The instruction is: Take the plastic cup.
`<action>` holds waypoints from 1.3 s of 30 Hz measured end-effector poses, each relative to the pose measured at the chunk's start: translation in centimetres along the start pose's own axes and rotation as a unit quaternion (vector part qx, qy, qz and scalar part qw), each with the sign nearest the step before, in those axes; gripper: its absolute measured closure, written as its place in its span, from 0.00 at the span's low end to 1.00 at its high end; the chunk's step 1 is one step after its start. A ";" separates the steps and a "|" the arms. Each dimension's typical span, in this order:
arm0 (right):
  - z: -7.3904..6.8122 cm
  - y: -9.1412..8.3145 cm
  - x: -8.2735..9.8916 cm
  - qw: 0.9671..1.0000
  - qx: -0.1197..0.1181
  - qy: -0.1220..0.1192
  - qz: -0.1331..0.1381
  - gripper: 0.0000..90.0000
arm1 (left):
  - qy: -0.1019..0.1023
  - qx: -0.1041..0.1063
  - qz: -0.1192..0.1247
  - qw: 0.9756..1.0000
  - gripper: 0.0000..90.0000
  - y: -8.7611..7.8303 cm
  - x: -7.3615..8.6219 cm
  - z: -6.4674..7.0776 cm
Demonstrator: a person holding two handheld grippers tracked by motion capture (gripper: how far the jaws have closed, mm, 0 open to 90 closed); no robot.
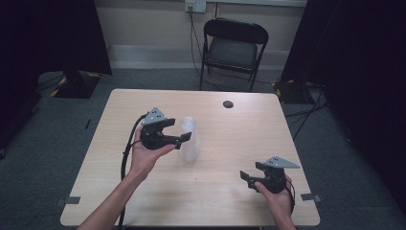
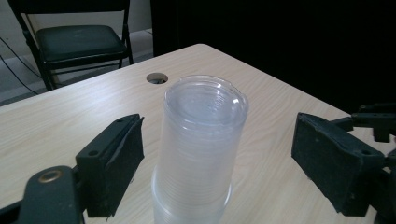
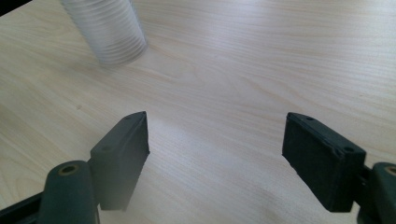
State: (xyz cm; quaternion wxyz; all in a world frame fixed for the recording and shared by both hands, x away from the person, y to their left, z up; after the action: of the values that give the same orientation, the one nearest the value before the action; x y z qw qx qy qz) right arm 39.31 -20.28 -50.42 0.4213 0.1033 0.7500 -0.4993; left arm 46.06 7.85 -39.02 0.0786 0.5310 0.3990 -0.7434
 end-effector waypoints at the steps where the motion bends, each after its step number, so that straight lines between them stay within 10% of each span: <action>1: 0.0 0.0 0.0 1.000 0.000 0.000 0.000 0.25 | 0.000 0.000 0.000 1.000 0.19 0.0 0.0 0.0; 39: 0.3 0.3 0.4 1.000 -0.003 0.003 -0.012 0.30 | 0.024 0.003 -0.021 0.999 0.28 5.9 2.7 -0.9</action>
State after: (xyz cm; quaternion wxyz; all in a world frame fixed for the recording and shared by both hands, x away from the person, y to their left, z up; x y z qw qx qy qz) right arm 39.39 -20.51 -50.92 0.4137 0.0942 0.7540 -0.5015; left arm 48.74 5.34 -44.40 0.0515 0.5404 0.4093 -0.7333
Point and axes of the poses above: each handheld gripper's, and its own axes: y roughly forward along the jaws, x roughly out of its underside, z roughly to its right, the point moved 8 cm from there along y, roughly forward along the jaws, and after that the axes turned 8 degrees about -z, right-handed, at the moved point
